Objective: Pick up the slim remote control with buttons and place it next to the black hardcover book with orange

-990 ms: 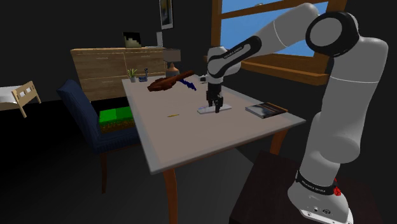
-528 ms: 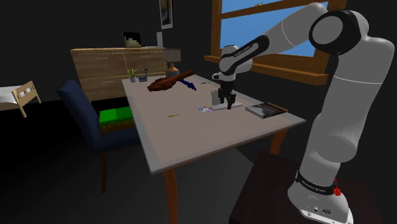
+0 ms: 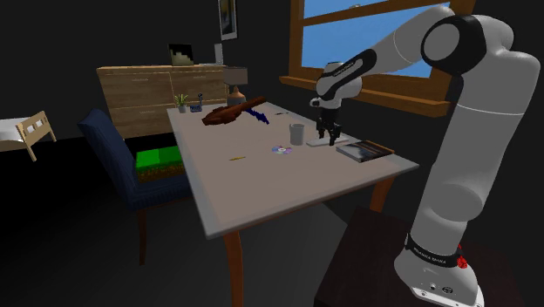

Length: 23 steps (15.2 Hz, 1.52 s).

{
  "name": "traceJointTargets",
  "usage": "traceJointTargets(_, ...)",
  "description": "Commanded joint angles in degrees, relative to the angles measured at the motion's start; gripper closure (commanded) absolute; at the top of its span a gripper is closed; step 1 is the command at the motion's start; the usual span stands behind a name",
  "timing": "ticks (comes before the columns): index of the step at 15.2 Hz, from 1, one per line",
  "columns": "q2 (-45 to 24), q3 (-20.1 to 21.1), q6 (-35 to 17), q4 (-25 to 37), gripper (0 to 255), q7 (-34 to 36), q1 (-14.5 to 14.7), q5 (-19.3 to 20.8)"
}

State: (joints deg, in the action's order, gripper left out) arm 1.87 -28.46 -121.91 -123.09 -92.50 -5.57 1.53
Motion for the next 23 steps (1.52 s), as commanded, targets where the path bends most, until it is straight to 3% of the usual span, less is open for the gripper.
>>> traceJointTargets(1, -0.75, -0.46, -1.31, -0.63, 255, -1.16, -0.39, -0.39)
traceJointTargets(13, -6.21, -0.50, -10.29, -4.85, 255, -3.58, -0.71, -3.82)
traceJointTargets(21, -6.41, -0.48, -10.57, -4.95, 255, -3.68, -0.73, -3.96)
traceJointTargets(22, -6.41, -0.48, -10.57, -4.95, 0, -3.68, -0.73, -3.96)
traceJointTargets(23, -6.41, -0.48, -10.57, -4.95, 0, -3.68, -0.73, -3.96)
